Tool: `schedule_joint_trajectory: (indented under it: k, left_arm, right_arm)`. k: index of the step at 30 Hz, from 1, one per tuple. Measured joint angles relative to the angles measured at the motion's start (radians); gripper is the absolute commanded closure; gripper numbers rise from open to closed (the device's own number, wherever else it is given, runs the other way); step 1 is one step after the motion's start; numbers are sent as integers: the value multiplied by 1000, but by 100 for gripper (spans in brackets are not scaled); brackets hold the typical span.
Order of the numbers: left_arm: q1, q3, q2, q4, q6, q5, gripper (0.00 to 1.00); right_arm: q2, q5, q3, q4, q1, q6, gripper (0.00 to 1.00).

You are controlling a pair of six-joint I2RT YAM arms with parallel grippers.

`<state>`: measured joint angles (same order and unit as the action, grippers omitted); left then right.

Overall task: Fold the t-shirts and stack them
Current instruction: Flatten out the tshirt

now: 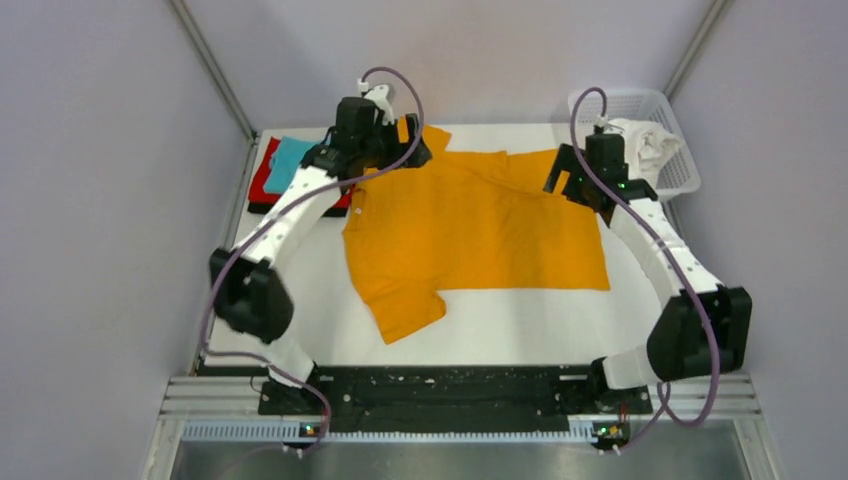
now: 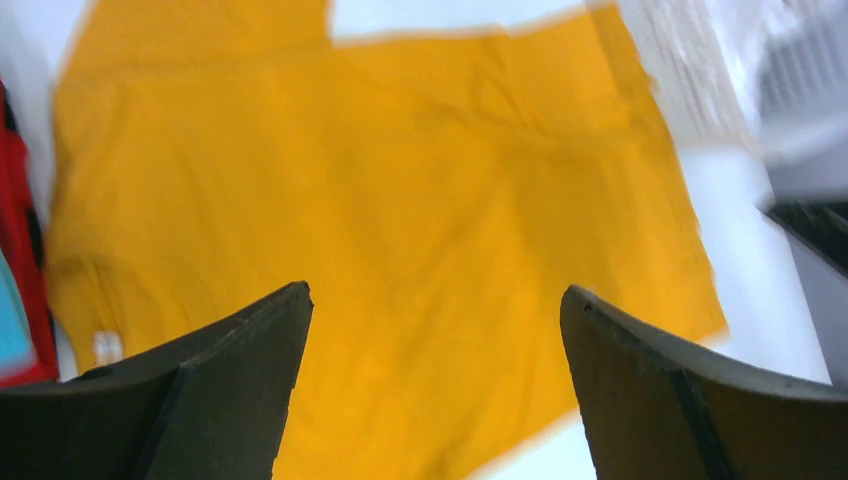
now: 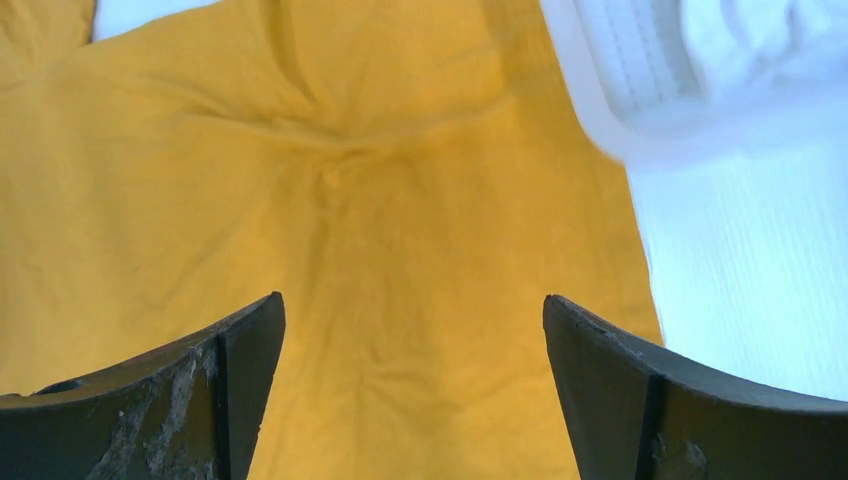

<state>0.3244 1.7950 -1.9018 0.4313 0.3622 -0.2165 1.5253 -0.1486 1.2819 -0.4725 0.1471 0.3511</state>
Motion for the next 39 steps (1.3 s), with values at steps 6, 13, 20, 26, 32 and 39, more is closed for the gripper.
schedule_joint_trajectory:
  k: [6, 13, 20, 26, 32, 39]
  left_arm:
    - [215, -653, 652, -56, 85, 93, 1]
    - [348, -1126, 902, 184, 282, 197, 7]
    - [443, -1259, 963, 269, 470, 220, 32]
    - [495, -1264, 779, 178, 565, 262, 43]
    - [505, -1197, 644, 107, 638, 313, 54]
    - [534, -1151, 560, 68, 668, 363, 100]
  right_arm:
    - [-317, -25, -304, -5, -23, 156, 1]
    - [-418, -64, -485, -51, -34, 222, 1]
    - [-420, -128, -509, -67, -47, 249, 1]
    - [-417, -148, -509, -67, -51, 248, 1]
    - [-417, -148, -510, -67, -59, 248, 1]
    - [-417, -150, -532, -69, -74, 247, 2]
